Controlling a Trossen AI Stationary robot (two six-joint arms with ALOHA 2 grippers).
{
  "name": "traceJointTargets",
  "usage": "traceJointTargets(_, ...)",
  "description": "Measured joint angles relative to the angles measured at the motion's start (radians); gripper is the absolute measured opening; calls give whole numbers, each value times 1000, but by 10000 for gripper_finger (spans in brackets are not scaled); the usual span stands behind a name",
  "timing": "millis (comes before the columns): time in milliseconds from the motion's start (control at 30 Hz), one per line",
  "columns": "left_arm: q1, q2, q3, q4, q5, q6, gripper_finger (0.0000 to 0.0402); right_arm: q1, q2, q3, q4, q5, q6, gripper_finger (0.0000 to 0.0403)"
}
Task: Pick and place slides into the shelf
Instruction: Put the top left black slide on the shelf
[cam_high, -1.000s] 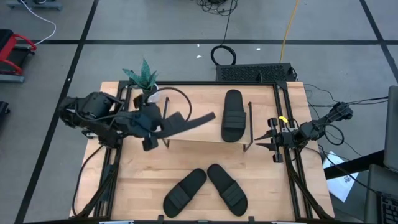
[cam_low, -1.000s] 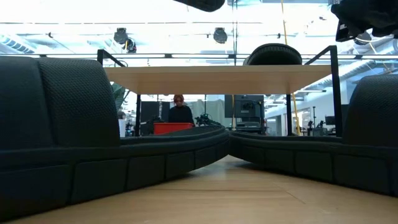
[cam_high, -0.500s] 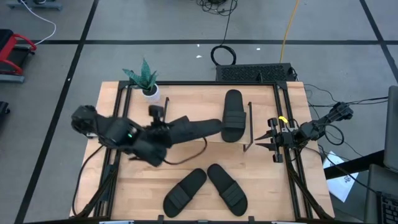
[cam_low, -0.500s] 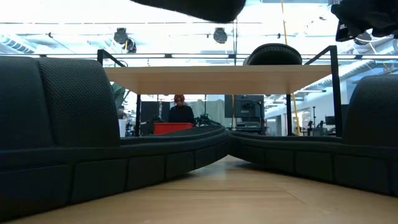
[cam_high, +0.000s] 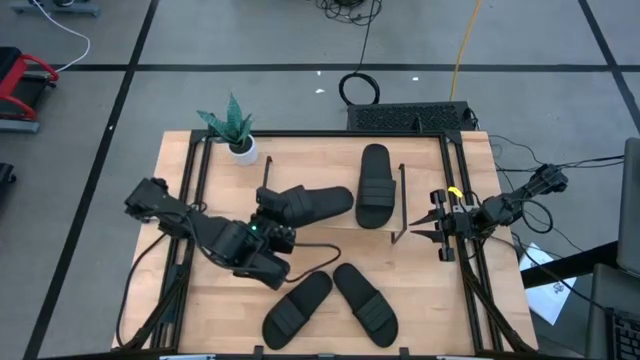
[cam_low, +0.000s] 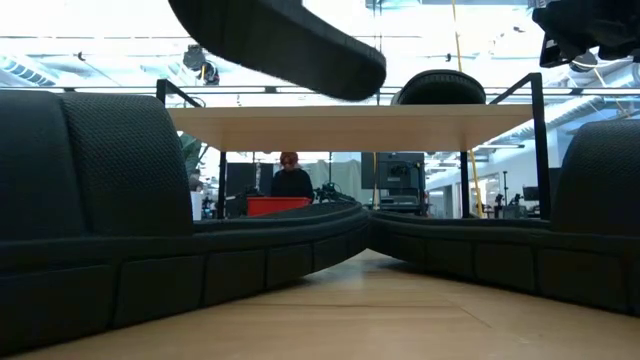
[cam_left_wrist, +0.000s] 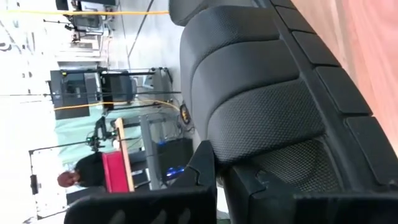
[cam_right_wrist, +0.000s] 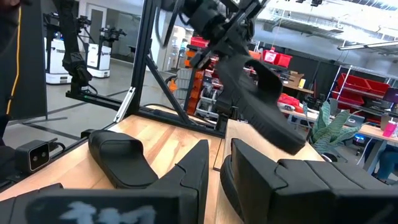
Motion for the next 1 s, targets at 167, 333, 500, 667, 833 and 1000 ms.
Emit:
traceJointTargets(167, -4, -2, -62, 0, -8, -47, 0, 0, 0, 0, 0, 0, 0, 64)
traceJointTargets(333, -8, -2, -88, 2, 14, -56, 0, 0, 0, 0, 1, 0, 0, 64)
traceJointTargets(500, -8, -2, -118, 24, 48, -62, 0, 0, 0, 0, 2, 0, 0, 64)
traceJointTargets(667, -4, -3, -151, 46, 60, -81, 0, 0, 0, 0, 2, 0, 0, 64)
traceJointTargets(833, 3, -3, -187, 83, 108, -79, 1, 0, 0, 0, 2, 0, 3, 64)
traceJointTargets(1000, 2, -3, -197, 134, 190, -51, 20, 0, 0, 0, 2, 0, 3, 64)
